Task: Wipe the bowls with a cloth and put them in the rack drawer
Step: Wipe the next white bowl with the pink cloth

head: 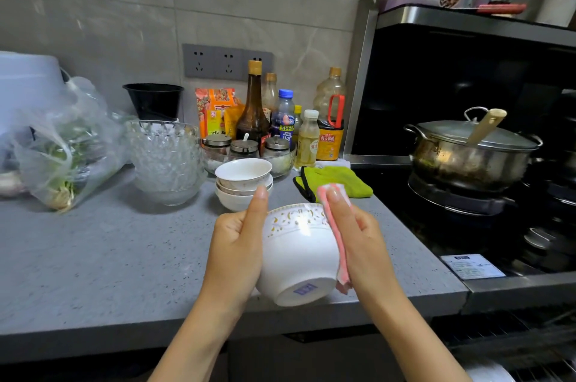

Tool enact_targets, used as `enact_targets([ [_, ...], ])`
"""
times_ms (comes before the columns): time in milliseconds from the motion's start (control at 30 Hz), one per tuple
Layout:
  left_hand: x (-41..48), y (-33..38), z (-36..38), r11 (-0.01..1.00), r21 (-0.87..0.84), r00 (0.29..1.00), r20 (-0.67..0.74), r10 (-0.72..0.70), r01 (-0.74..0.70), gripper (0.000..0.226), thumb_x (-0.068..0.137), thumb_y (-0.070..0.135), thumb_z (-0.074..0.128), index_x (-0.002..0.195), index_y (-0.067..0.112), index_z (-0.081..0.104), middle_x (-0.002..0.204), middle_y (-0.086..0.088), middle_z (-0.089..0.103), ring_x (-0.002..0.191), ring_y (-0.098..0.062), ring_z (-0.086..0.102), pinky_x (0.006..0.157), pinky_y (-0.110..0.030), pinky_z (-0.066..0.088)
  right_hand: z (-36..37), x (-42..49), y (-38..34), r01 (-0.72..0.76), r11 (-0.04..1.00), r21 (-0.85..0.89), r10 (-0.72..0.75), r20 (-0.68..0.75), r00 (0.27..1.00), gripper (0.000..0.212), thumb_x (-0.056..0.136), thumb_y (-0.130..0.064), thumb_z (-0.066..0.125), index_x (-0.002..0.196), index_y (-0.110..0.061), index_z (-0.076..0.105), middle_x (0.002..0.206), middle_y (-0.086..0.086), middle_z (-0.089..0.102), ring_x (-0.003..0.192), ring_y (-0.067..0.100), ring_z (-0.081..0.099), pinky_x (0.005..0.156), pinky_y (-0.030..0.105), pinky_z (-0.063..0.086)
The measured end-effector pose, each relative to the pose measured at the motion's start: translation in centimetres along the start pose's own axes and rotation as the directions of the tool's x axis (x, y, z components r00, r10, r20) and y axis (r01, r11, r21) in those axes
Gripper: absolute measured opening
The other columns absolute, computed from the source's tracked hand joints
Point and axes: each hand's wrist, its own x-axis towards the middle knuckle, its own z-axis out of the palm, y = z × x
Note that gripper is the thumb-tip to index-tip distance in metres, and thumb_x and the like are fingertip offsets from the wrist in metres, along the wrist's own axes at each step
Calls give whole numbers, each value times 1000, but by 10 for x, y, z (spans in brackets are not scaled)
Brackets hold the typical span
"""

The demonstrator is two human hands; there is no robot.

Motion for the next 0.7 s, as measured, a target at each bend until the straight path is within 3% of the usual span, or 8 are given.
enact_targets([
  [67,-1,0,1,1000,15,1000,10,-12,12,75,82,50,44,72,-24,50,59,-25,56,51,-24,55,42,-20,39,3,-3,2,-6,1000,29,8,-53,999,86,79,-64,51,77,22,48,59,36,47,50,30,51,46,23,38],
  [133,1,-1,-1,998,69,1000,9,-8,7,70,86,48,42,57,-15,45,50,-17,50,45,-18,49,42,-20,36,5,-4,2,7,999,47,-2,-95,996,87,72,-67,52,70,20,44,59,42,43,49,41,48,47,28,36],
  [233,5,0,-9,955,278,994,72,85,-102,66,87,56,35,53,0,41,49,-10,44,47,-14,41,52,-28,33,2,-2,-2,44,999,9,-43,-119,992,81,74,-64,54,58,13,36,48,31,39,47,29,45,43,23,33],
  [333,8,6,-12,876,397,958,187,217,-276,69,95,59,35,60,3,58,56,-10,59,54,-22,52,56,-36,43,4,-1,-9,81,996,-48,-86,-103,991,72,85,-53,56,51,7,36,47,28,40,46,22,42,43,21,32],
  [500,5,10,-2,795,470,923,170,344,-383,69,83,65,35,50,4,33,43,-16,32,43,-24,30,44,-43,26,11,-4,-12,189,968,-163,-201,-62,978,64,92,-54,51,47,-12,35,44,3,35,45,16,37,43,30,29],
  [567,1,5,-2,851,414,941,43,335,-322,67,81,64,37,45,7,31,40,-10,29,41,-22,29,43,-39,21,11,-8,-7,207,939,-275,-232,-60,971,64,91,-63,34,58,-10,47,49,3,47,49,18,49,47,40,39],
  [633,-1,2,-2,939,262,960,-110,257,-221,69,77,65,41,45,4,31,43,-16,32,45,-20,32,42,-45,22,13,-12,2,150,952,-267,-175,-76,982,64,91,-66,24,91,-18,66,69,1,65,61,18,62,52,39,50],
  [700,-1,0,2,961,205,954,-199,226,-185,69,79,63,42,46,3,30,45,-14,31,48,-20,31,43,-49,26,22,-21,5,119,969,-215,-137,-70,988,54,91,-66,23,125,-41,56,107,-23,66,86,9,67,63,38,57],
])
